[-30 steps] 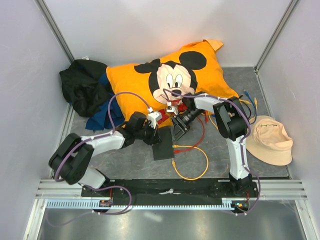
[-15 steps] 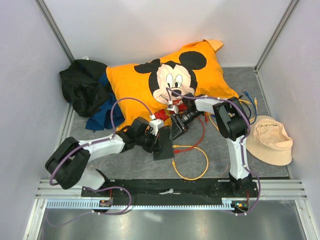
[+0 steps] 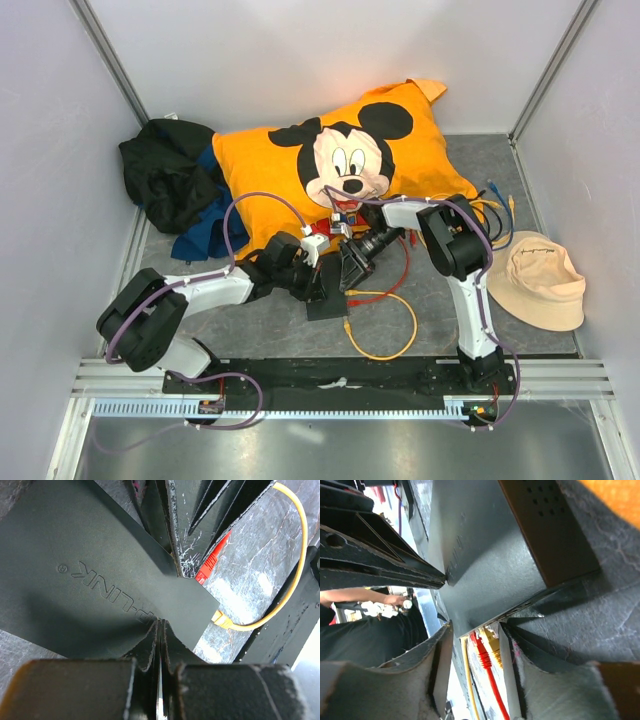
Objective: Pull the plug from the switch port
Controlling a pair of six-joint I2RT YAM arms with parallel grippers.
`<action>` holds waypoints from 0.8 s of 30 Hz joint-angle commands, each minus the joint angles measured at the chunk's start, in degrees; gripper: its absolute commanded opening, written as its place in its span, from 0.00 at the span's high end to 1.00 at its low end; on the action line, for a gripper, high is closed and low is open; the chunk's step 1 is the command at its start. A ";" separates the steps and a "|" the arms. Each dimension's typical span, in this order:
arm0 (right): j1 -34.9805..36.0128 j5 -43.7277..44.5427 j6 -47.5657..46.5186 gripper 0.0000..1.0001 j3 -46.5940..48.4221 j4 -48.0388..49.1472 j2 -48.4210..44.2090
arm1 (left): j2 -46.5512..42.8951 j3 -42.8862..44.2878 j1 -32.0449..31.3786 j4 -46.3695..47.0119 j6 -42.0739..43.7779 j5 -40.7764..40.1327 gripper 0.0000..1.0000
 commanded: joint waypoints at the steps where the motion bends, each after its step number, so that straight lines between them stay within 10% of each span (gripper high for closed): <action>1: 0.20 7.55 -7.54 0.51 1.40 -1.58 3.98 | 1.33 -2.42 0.02 -4.88 0.10 -4.98 0.98; 24: -1.48 8.69 -15.29 0.56 1.15 -6.77 6.72 | 0.98 -2.77 0.02 -4.26 0.37 -4.90 0.98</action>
